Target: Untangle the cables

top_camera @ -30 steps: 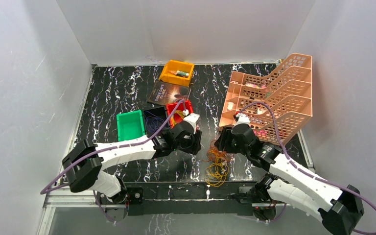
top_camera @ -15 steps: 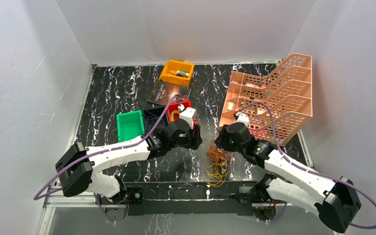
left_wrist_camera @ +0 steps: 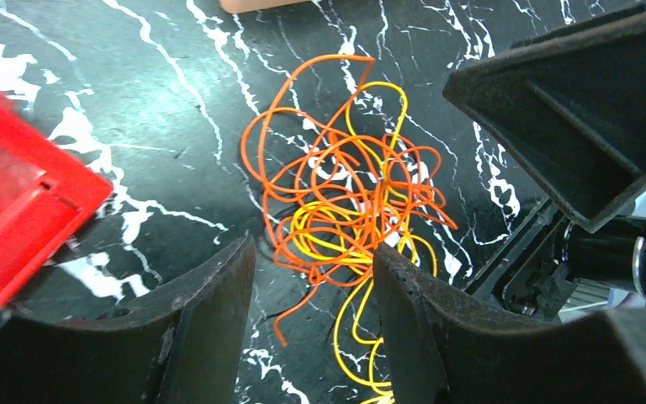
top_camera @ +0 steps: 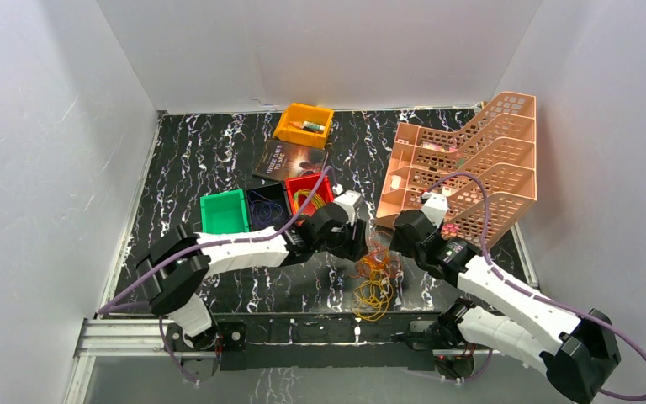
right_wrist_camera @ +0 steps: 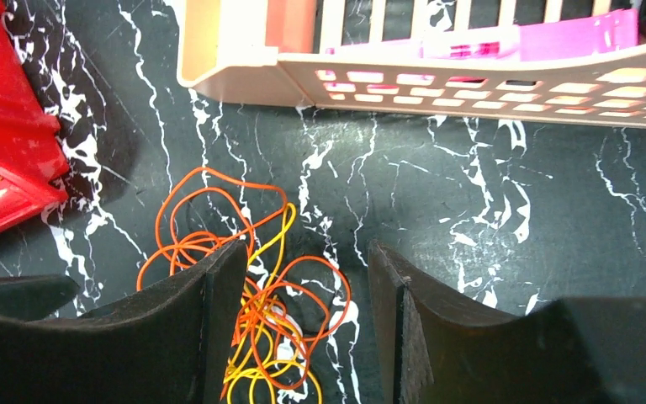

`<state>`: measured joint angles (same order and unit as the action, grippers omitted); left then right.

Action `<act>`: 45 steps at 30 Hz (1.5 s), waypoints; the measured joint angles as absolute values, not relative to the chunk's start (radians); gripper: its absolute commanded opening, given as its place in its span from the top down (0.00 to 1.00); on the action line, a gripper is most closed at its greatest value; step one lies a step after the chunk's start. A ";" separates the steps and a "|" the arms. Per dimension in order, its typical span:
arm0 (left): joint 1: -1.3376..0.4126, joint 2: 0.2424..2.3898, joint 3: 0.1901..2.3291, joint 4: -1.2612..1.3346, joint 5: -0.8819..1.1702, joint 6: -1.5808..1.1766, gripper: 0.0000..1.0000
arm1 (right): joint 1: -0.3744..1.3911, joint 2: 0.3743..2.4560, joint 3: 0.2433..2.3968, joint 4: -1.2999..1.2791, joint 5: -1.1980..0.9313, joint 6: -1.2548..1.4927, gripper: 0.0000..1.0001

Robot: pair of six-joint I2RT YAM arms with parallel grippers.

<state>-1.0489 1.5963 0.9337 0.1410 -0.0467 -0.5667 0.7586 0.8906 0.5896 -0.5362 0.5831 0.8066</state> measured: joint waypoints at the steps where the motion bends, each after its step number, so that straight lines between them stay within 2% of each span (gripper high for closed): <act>1: -1.050 1.615 0.942 0.150 -0.032 -0.569 0.47 | 0.753 0.887 0.590 -0.537 0.587 0.805 0.36; 11: -1.056 1.691 0.990 0.223 0.053 -0.580 0.48 | 0.739 0.820 0.548 -0.522 0.552 0.806 0.36; 20: -1.056 1.755 1.010 0.239 0.082 -0.597 0.65 | 0.739 0.795 0.518 -0.521 0.508 0.810 0.36; 24: -1.056 1.766 1.013 0.239 0.091 -0.603 0.67 | 0.739 0.787 0.517 -0.519 0.501 0.810 0.35; 26: -1.056 1.775 1.019 0.239 0.094 -0.604 0.66 | 0.739 0.786 0.517 -0.518 0.501 0.810 0.35; 29: -1.056 1.781 1.024 0.239 0.099 -0.604 0.58 | 0.739 0.785 0.517 -0.514 0.497 0.809 0.35; 35: -1.056 1.780 1.025 0.236 0.102 -0.605 0.50 | 0.739 0.785 0.512 -0.497 0.488 0.809 0.35; 45: -1.056 1.692 1.024 0.178 0.077 -0.621 0.50 | 0.739 0.798 0.509 -0.463 0.466 0.805 0.35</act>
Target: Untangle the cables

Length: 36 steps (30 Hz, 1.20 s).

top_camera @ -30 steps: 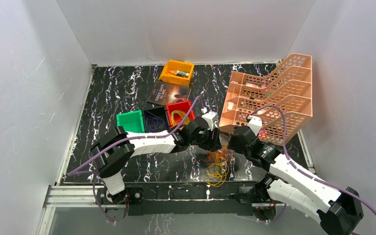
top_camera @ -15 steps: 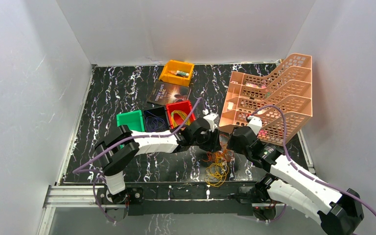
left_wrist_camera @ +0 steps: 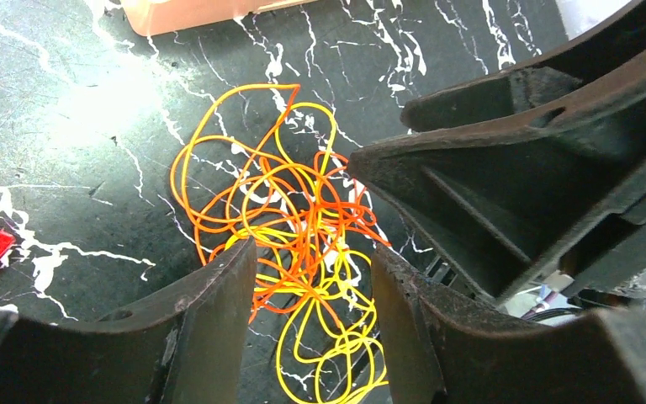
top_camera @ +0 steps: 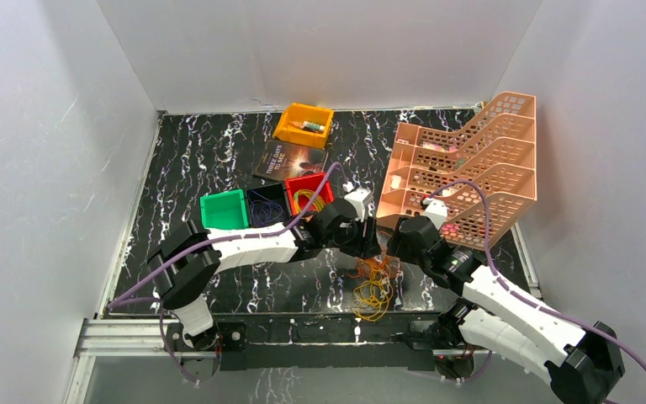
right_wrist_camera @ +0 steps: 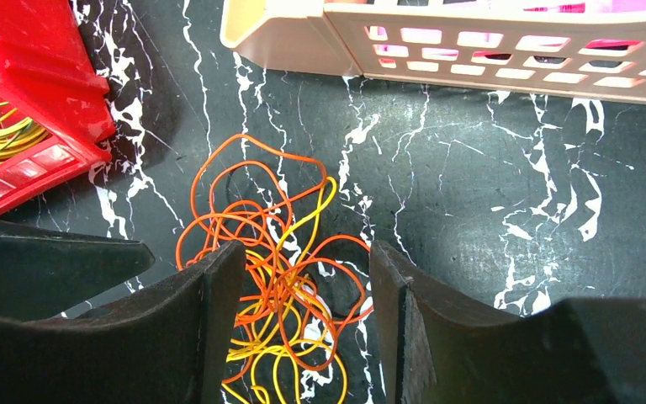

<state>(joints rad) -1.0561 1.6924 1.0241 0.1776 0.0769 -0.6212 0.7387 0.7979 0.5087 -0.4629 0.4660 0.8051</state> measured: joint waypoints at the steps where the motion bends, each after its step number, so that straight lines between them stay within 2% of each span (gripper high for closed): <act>1: -1.056 1.688 1.024 0.178 0.078 -0.624 0.50 | 0.739 0.799 0.509 -0.461 0.464 0.805 0.35; 10: -1.063 1.698 1.022 0.183 0.083 -0.636 0.56 | 0.739 0.800 0.508 -0.445 0.460 0.804 0.35; 16: -1.063 1.771 1.044 0.184 0.087 -0.628 0.65 | 0.739 0.799 0.508 -0.446 0.461 0.801 0.35; 21: -1.063 1.806 1.053 0.184 0.091 -0.624 0.75 | 0.739 0.792 0.508 -0.446 0.461 0.801 0.35; 29: -1.063 1.806 1.054 0.187 0.090 -0.620 0.99 | 0.739 0.792 0.508 -0.446 0.461 0.795 0.35; 36: -1.063 1.783 1.054 0.161 0.075 -0.602 1.00 | 0.739 0.794 0.508 -0.445 0.461 0.789 0.35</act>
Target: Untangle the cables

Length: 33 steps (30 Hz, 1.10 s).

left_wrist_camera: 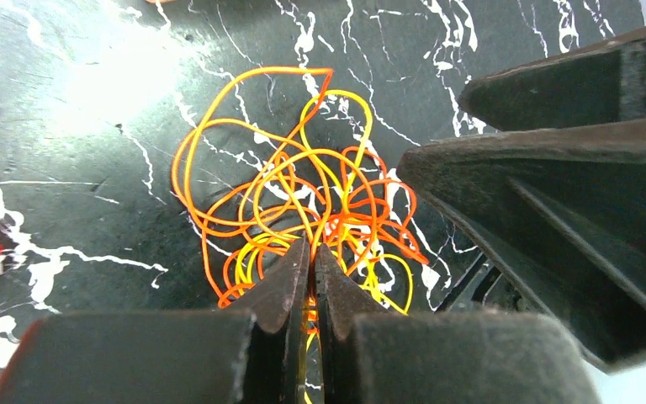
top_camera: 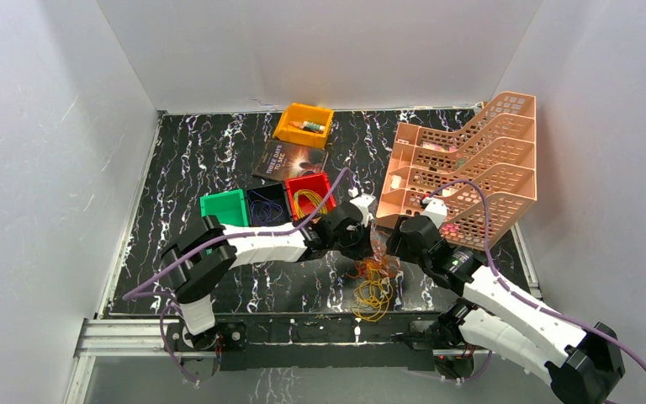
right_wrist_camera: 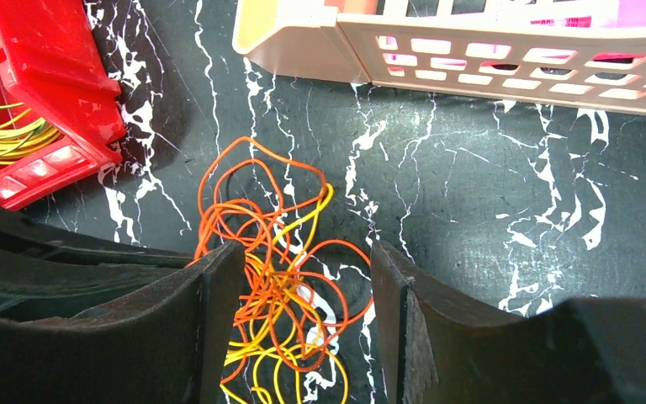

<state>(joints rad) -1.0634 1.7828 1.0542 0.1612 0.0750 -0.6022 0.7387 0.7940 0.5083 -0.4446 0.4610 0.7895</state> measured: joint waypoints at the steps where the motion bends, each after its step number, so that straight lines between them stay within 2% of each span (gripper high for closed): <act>1: -1.063 1.770 1.054 0.154 0.068 -0.598 1.00 | 0.739 0.794 0.508 -0.444 0.461 0.789 0.35; 8: -1.063 1.619 1.054 0.111 0.016 -0.553 1.00 | 0.739 0.759 0.484 -0.397 0.454 0.760 0.32; 21: -1.063 1.485 1.111 0.020 -0.069 -0.460 1.00 | 0.739 0.447 0.415 -0.166 0.331 0.563 0.29; 33: -1.063 1.448 1.129 -0.007 -0.089 -0.438 1.00 | 0.739 0.575 0.405 0.018 0.220 0.525 0.29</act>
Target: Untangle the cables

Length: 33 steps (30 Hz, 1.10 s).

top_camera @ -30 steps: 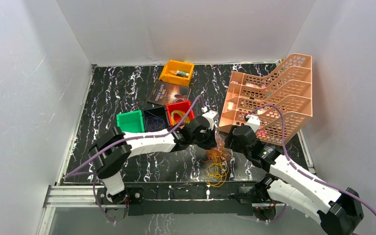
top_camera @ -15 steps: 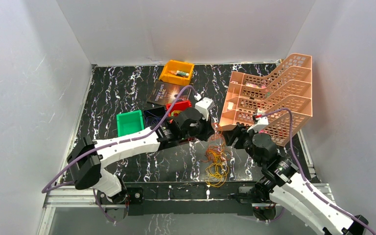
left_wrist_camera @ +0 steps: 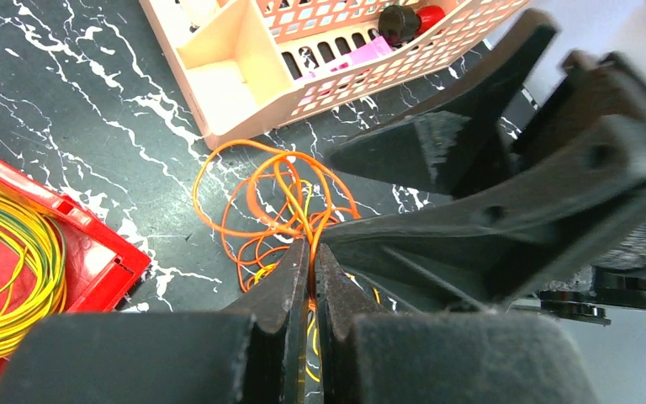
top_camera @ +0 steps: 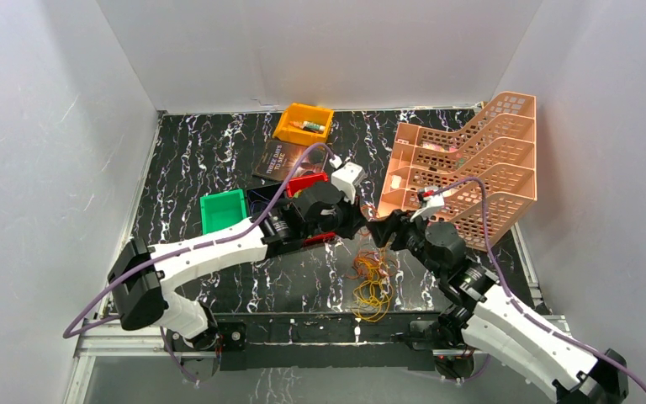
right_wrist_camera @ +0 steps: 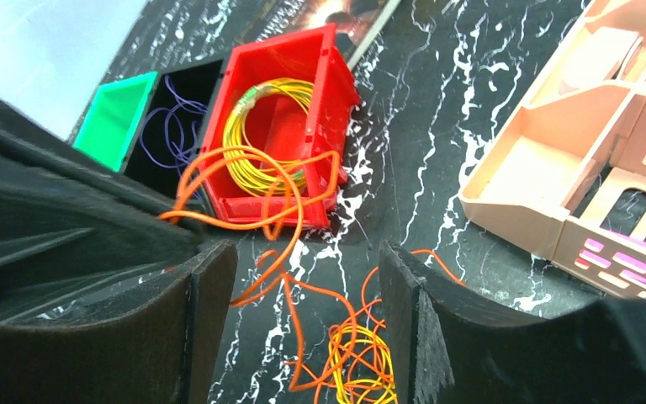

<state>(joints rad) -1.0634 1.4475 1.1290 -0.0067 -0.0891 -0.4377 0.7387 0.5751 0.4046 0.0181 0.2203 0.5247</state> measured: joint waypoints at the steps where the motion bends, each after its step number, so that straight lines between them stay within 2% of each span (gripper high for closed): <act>1: -1.063 1.444 1.129 -0.009 -0.089 -0.438 1.00 | 0.739 0.596 0.400 0.033 0.221 0.527 0.29; 6: -1.063 1.413 1.129 -0.019 -0.090 -0.437 1.00 | 0.739 0.726 0.395 0.075 0.236 0.557 0.31; 13: -1.063 1.325 1.177 -0.064 -0.123 -0.421 1.00 | 0.739 0.883 0.394 0.088 0.290 0.626 0.46; 17: -1.064 1.268 1.222 -0.089 -0.170 -0.399 1.00 | 0.739 0.916 0.388 0.101 0.293 0.649 0.48; 20: -1.063 1.239 1.246 -0.109 -0.204 -0.381 1.00 | 0.739 0.921 0.375 0.109 0.293 0.656 0.48; 27: -1.063 1.202 1.265 -0.171 -0.279 -0.327 1.00 | 0.739 0.920 0.363 0.115 0.287 0.660 0.36; 33: -1.063 1.172 1.284 -0.231 -0.345 -0.269 1.00 | 0.739 0.883 0.362 0.149 0.226 0.625 0.32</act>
